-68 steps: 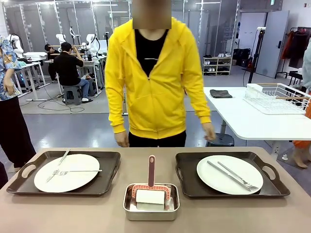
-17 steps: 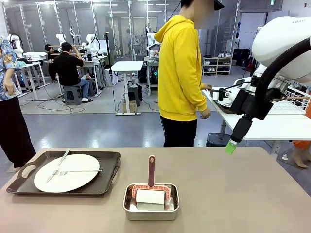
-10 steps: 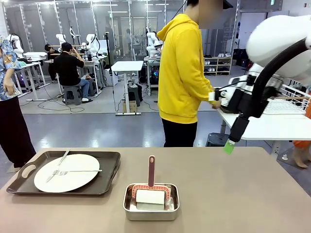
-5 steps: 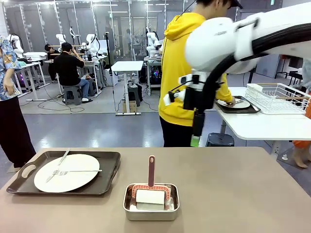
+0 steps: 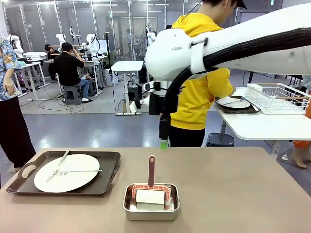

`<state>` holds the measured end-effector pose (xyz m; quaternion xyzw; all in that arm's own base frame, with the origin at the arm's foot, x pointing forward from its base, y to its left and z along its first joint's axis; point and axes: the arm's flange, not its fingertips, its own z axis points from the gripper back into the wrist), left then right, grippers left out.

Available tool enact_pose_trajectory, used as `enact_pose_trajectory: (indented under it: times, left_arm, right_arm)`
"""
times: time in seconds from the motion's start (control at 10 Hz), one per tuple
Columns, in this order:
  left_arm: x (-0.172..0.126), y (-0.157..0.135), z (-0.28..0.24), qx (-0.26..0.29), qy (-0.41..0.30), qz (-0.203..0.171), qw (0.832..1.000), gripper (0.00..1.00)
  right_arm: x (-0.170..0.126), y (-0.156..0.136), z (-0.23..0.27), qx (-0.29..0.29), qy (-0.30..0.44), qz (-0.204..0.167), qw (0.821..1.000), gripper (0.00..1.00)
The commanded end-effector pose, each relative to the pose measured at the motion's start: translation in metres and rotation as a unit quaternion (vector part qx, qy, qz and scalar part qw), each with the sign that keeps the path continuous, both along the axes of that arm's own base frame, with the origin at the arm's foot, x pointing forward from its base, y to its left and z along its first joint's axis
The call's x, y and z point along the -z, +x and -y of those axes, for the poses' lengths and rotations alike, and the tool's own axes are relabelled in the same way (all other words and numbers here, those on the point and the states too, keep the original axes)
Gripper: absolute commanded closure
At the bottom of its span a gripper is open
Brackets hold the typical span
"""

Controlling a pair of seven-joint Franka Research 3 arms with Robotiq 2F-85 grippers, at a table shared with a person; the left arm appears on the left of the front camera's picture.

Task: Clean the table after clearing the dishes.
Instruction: When the left (or right) Handle tray is removed, use the left hand (or right hand) to clean the left (or right) side of the table with the Lint Roller.

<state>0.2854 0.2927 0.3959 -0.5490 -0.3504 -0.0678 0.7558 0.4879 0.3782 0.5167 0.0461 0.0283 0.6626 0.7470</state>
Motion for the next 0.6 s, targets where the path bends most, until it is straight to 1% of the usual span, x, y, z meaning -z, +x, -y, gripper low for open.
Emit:
enact_pose_trajectory:
  times: [0.0, 0.1, 0.2, 0.4, 0.5]
  left_arm:
    - [-0.001, -0.003, -0.001, 0.0, -0.001, 0.006, 1.0, 0.0]
    - [-0.001, -0.003, -0.001, 0.0, -0.001, 0.006, 1.0, 0.0]
    - [-0.001, -0.003, -0.001, 0.0, -0.001, 0.006, 1.0, 0.0]
    - [-0.001, -0.003, -0.001, 0.0, -0.001, 0.006, 1.0, 0.0]
    - [-0.001, -0.003, -0.001, 0.0, -0.001, 0.006, 1.0, 0.0]
  right_arm:
    - [-0.002, 0.015, -0.021, -0.003, -0.015, -0.017, 1.0, 0.0]
    - [0.006, 0.02, -0.031, -0.011, -0.023, -0.017, 1.0, 0.0]
    - [0.013, 0.022, -0.038, -0.005, -0.027, -0.015, 1.0, 0.0]
    - [0.021, 0.027, -0.041, 0.002, -0.013, -0.003, 1.0, 0.0]
    - [0.029, 0.033, -0.039, 0.007, -0.012, -0.026, 1.0, 0.0]
